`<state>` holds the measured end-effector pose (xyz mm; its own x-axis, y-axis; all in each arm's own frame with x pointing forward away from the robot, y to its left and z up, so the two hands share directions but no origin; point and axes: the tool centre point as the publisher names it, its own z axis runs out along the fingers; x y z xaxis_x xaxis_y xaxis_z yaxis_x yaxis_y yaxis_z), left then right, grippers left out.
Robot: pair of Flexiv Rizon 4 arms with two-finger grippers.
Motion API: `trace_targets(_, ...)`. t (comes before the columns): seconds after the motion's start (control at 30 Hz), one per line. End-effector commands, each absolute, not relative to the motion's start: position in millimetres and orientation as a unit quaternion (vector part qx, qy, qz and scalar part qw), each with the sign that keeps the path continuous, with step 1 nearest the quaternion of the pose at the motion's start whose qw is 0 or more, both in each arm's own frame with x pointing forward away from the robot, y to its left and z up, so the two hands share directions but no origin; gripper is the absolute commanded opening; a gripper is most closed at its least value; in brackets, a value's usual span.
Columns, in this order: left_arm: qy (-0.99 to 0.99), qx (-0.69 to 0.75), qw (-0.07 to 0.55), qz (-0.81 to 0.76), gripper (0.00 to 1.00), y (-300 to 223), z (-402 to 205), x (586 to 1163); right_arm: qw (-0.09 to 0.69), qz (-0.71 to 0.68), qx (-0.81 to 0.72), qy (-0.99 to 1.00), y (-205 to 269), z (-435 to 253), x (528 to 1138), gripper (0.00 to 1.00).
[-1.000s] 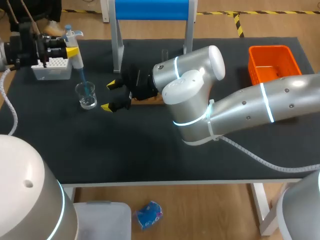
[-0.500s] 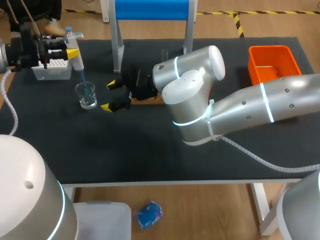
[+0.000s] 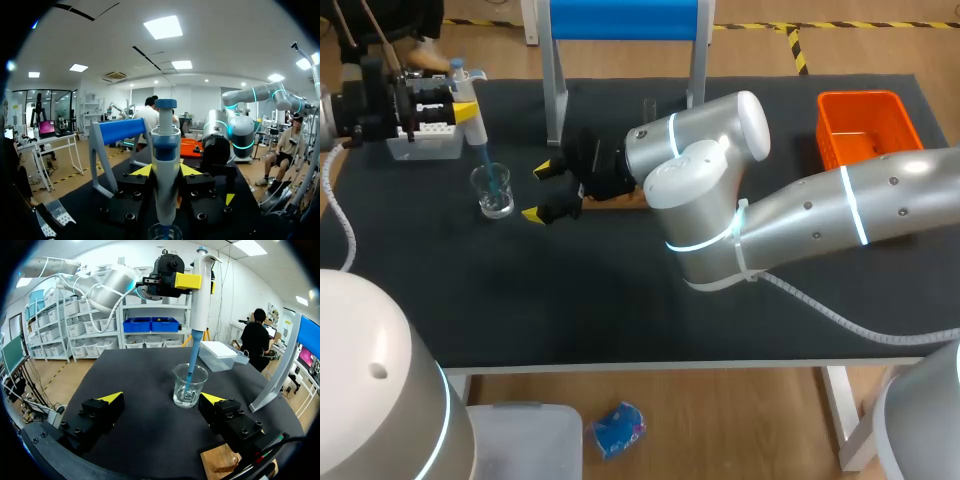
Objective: Invert the test tube, pick up the pipette, mount the tip to pipette, aspirate from beaker and dispense into the tube, eject the tip, return the pipette, and cap with the stopper.
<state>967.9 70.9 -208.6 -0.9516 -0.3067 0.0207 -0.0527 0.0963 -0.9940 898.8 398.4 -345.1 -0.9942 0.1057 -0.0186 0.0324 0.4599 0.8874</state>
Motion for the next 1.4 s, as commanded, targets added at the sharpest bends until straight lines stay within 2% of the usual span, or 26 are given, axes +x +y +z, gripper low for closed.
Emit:
trace_targets(0.03, 0.734, -0.121, 0.094, -0.661, 0.0, 73, -210, 969, 0.037, 0.52, 0.041, 0.853, 399, -347, 898, 1.0)
trace_targets(0.67, 0.735, -0.122, 0.093, -0.66, 0.0, 73, -210, 969, 0.041, 0.522, 0.048, 0.851, 395, -341, 897, 1.0)
trace_targets(1.0, 0.735, -0.122, 0.093, -0.66, 0.0, 73, -210, 969, 0.057, 0.52, 0.021, 0.852, 384, -281, 886, 1.0)
trace_targets(1.4, 0.735, -0.122, 0.093, -0.66, 0.0, 73, -210, 969, 0.042, 0.522, -0.04, 0.851, 351, -205, 898, 1.0)
